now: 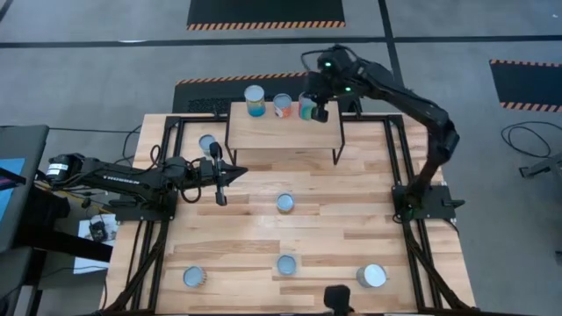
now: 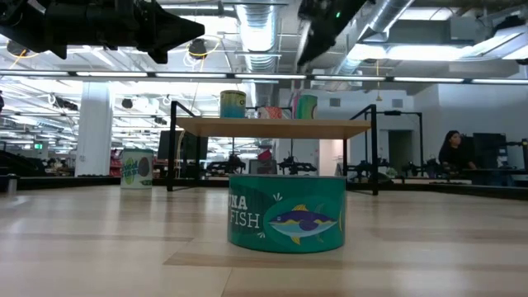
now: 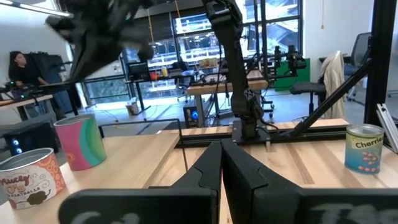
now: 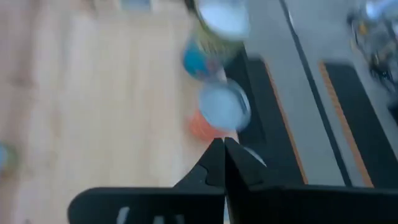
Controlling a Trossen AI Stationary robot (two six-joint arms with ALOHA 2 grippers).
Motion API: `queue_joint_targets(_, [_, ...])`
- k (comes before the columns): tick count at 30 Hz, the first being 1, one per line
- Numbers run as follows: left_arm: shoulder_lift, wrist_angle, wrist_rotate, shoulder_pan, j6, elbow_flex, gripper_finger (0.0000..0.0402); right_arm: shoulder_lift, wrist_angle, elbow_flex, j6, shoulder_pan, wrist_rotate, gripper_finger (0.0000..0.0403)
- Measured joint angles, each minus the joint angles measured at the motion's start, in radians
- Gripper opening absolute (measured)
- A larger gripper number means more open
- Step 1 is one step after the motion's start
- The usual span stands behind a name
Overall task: Pick and place cans onto a shelf
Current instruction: Put the canned mushrooms on the shelf
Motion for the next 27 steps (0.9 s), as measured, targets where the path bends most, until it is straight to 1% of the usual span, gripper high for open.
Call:
queue_joint_targets(2, [0.000,0.000,0.000,0.000,0.000,0.000,0.0002,-0.060,0.079,-0.066,0.031,0.001,-0.067,0.0012])
queue_joint_targets(4, [0.000,0.000,0.000,0.000,0.000,0.000,0.0002,-0.128,0.169,-0.175,0.052,0.008,-0.095,0.0011])
queue_joint_targets(7, [0.000,0.000,0.000,0.000,0.000,0.000,0.0002,-0.239,0.336,-0.377,0.074,0.030,-0.096,0.0005])
queue_joint_targets(11, [0.000,0.000,0.000,0.000,0.000,0.000,0.0002,-0.394,0.603,-0.654,0.137,0.071,-0.096,0.0008])
queue_joint_targets(16, [0.000,0.000,0.000,0.000,0.000,0.000,0.0002,-0.550,0.922,-0.945,0.224,0.143,-0.090,0.0004])
queue_joint_targets(19, [0.000,0.000,0.000,0.000,0.000,0.000,0.0002,-0.625,1.096,-1.079,0.273,0.201,-0.089,0.0005])
queue_joint_targets(22, [0.001,0.000,0.000,0.000,0.000,0.000,0.0002,-0.676,1.231,-1.180,0.304,0.269,-0.082,0.0009])
queue_joint_targets(24, [0.003,-0.001,0.000,0.000,0.000,0.000,0.0002,-0.700,1.283,-1.228,0.304,0.321,-0.038,0.0008])
queue_joint_targets(27, [0.003,-0.002,0.000,0.000,0.000,0.000,0.0002,-0.721,1.310,-1.277,0.289,0.406,0.056,0.0005])
